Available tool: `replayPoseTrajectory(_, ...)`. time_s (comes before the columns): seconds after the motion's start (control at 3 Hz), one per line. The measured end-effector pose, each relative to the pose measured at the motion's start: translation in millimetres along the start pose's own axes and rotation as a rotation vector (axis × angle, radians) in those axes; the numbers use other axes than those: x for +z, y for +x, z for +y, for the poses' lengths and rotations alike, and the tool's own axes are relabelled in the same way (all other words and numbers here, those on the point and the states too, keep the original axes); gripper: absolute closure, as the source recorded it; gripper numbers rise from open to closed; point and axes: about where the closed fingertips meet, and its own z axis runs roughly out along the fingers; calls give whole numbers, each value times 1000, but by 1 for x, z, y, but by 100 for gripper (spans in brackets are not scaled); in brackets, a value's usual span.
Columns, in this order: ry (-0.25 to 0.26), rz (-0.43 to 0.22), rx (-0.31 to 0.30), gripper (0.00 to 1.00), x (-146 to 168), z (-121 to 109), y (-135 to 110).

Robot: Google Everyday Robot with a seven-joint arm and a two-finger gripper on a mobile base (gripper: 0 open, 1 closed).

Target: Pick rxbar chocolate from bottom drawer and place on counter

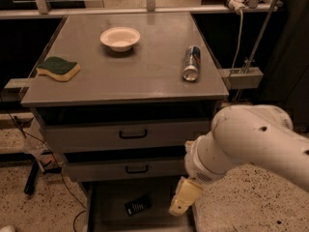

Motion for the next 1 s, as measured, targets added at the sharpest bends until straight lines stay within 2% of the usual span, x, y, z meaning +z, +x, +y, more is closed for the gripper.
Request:
replayPoseTrajectory(0.33, 0, -50, 27, 0, 52, 7, -13)
replayPoseTrajectory(0.67, -21, -99, 67, 0, 89, 7, -24)
replayPoseTrajectory(1.0, -13, -102, 66, 0, 87, 6, -25)
